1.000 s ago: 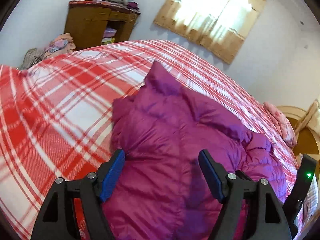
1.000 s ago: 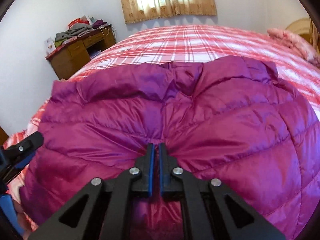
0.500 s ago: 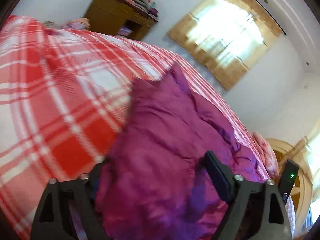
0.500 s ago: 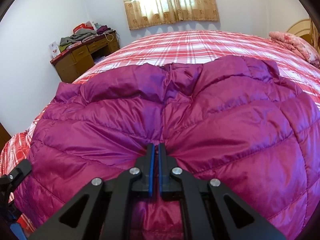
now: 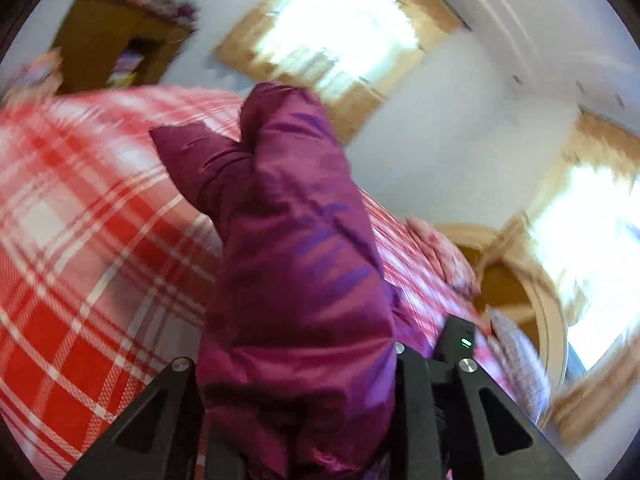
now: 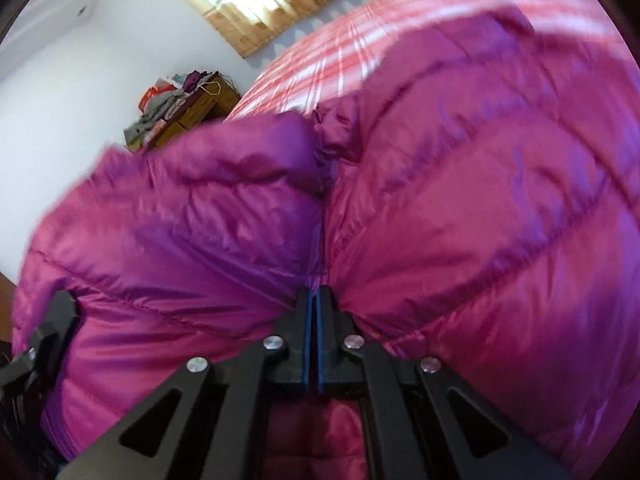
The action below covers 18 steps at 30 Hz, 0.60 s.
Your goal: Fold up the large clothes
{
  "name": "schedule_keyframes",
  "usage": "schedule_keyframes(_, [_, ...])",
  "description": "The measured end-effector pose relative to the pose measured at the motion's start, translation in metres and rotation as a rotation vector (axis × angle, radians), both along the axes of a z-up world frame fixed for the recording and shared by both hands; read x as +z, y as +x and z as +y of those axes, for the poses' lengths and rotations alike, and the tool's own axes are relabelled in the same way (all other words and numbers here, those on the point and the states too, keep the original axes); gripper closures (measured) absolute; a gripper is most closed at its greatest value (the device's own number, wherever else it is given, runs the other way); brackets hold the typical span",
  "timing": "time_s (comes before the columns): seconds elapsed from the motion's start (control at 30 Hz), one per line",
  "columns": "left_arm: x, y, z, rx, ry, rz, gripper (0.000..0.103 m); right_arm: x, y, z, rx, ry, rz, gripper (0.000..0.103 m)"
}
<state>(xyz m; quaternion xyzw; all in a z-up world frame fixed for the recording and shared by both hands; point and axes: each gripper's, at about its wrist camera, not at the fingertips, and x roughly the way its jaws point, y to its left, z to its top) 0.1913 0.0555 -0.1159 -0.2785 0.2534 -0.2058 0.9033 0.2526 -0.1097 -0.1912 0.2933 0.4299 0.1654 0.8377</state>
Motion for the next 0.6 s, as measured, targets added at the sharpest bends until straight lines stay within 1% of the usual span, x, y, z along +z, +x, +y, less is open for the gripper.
schedule_keyframes(0.1, [0.018,-0.014,-0.002,-0.031,0.071,-0.033,0.079,-0.004,-0.013,0.032,0.055,0.106,0.039,0.1])
schedule_keyframes(0.13, [0.027,-0.02,-0.001,-0.034,0.116,-0.045,0.079,-0.007,-0.016,0.043,0.082,0.157,0.055,0.1])
schedule_keyframes(0.2, [0.036,-0.024,0.003,-0.04,0.182,-0.051,0.079,-0.01,-0.02,0.066,0.151,0.243,0.076,0.1])
schedule_keyframes(0.23, [0.041,-0.027,0.004,-0.04,0.237,-0.051,0.079,-0.01,-0.021,0.076,0.193,0.259,0.08,0.1])
schedule_keyframes(0.3, [0.045,-0.031,0.005,-0.044,0.303,-0.05,0.079,-0.007,-0.022,0.083,0.256,0.239,0.08,0.1])
schedule_keyframes(0.37, [0.045,-0.033,0.002,-0.053,0.348,-0.053,0.079,0.003,-0.026,0.071,0.287,0.224,0.052,0.095])
schedule_keyframes(0.4, [0.044,-0.032,-0.002,-0.058,0.372,-0.057,0.079,0.009,-0.029,0.061,0.28,0.214,0.033,0.095])
schedule_keyframes(0.43, [0.042,-0.032,-0.014,-0.068,0.419,-0.063,0.079,0.016,-0.033,0.047,0.268,0.194,0.008,0.095])
schedule_keyframes(0.5, [0.035,-0.03,-0.033,-0.094,0.478,-0.067,0.079,0.031,-0.042,0.013,0.23,0.138,-0.029,0.095])
schedule_keyframes(0.53, [0.03,-0.028,-0.051,-0.119,0.519,-0.069,0.079,0.037,-0.047,-0.007,0.201,0.108,-0.043,0.095])
schedule_keyframes(0.6, [0.019,-0.025,-0.072,-0.149,0.584,-0.068,0.079,0.043,-0.053,-0.042,0.145,0.049,-0.049,0.094])
